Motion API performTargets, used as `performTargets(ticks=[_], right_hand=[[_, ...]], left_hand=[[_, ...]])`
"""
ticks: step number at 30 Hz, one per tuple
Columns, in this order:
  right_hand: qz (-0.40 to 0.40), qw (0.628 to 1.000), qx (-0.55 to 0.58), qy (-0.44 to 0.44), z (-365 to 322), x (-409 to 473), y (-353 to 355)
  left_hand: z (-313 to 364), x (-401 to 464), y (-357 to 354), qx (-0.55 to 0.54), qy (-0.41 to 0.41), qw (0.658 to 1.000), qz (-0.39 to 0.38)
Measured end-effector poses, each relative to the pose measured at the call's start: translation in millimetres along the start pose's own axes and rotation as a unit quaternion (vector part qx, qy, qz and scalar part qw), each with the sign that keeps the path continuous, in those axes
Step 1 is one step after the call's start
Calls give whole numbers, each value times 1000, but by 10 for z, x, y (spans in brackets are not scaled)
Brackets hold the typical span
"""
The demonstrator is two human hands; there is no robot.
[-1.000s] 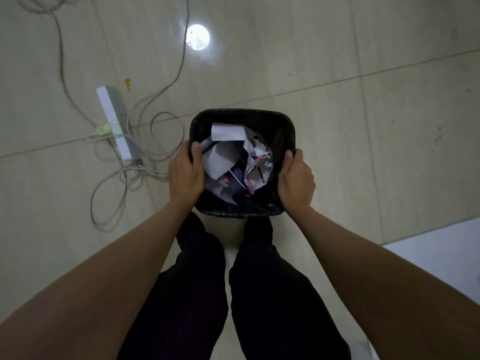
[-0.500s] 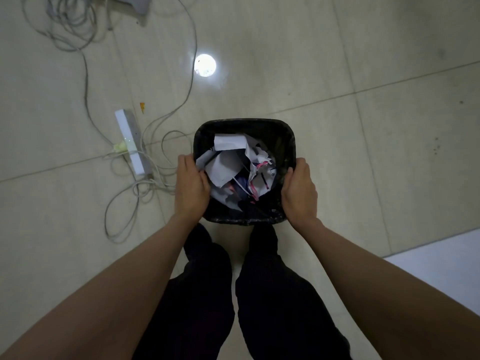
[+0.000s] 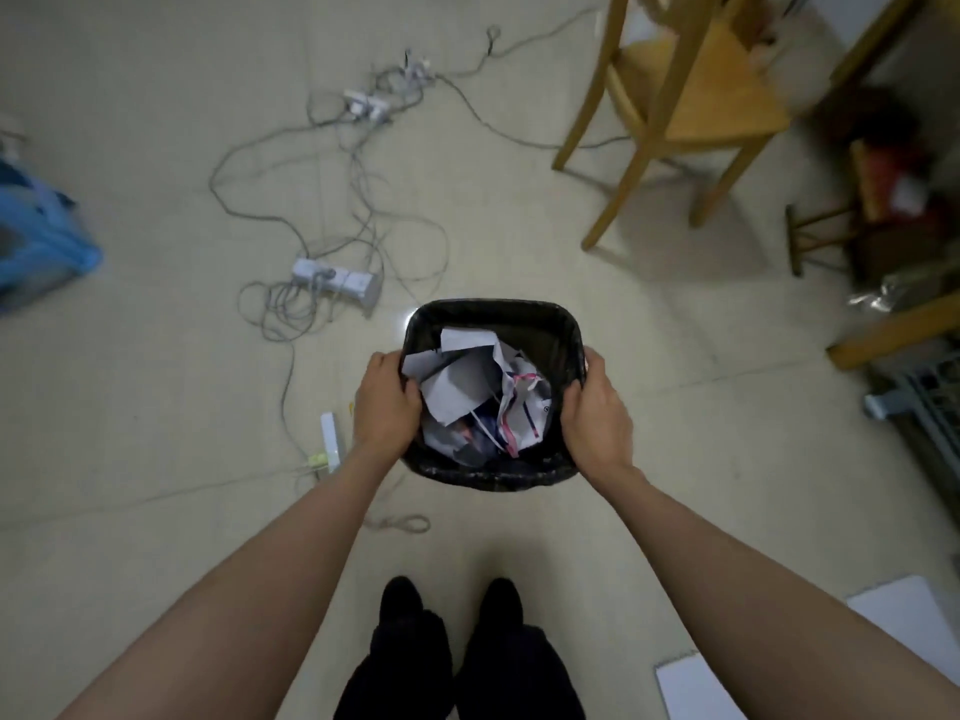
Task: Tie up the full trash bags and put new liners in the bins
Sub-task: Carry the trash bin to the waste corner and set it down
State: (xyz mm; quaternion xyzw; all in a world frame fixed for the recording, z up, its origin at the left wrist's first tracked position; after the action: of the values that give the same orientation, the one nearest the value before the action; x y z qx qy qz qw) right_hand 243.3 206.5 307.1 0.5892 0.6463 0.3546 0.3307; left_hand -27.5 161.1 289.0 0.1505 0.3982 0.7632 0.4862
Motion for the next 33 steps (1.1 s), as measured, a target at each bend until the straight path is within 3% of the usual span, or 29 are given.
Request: performTargets(ticks=[9,15,18,24,33], right_hand=[[33,996,43,64,-1579,732,2214],[71,992,12,100,-2390,1078,3410],[99,988,-28,116,-2655,1214,3864],[108,988,13,113,-2902,1505,4358],[120,986,12,117,-3072,2085,4511]], left_hand=[[1961,112,2260,27,-42,996,74],[2995,215,3330,38,-56,992,102],[3361,264,3661,52,-66,990,115],[3902,422,3969,103,-79,983,133],[4246,999,4050,113,-91,980,135]])
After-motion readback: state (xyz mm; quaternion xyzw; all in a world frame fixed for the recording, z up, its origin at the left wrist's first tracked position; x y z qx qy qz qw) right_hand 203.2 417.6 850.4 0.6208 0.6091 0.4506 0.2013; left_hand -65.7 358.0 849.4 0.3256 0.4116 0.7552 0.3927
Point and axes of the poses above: each hand's wrist, its own x-axis towards the middle knuckle, its own y-axis out of the back of the hand, z = x × y, the point moved 8 cm from there along x, towards the middle knuckle, and after that the axes turned 6 degrees about y, right-handed, at the moved point
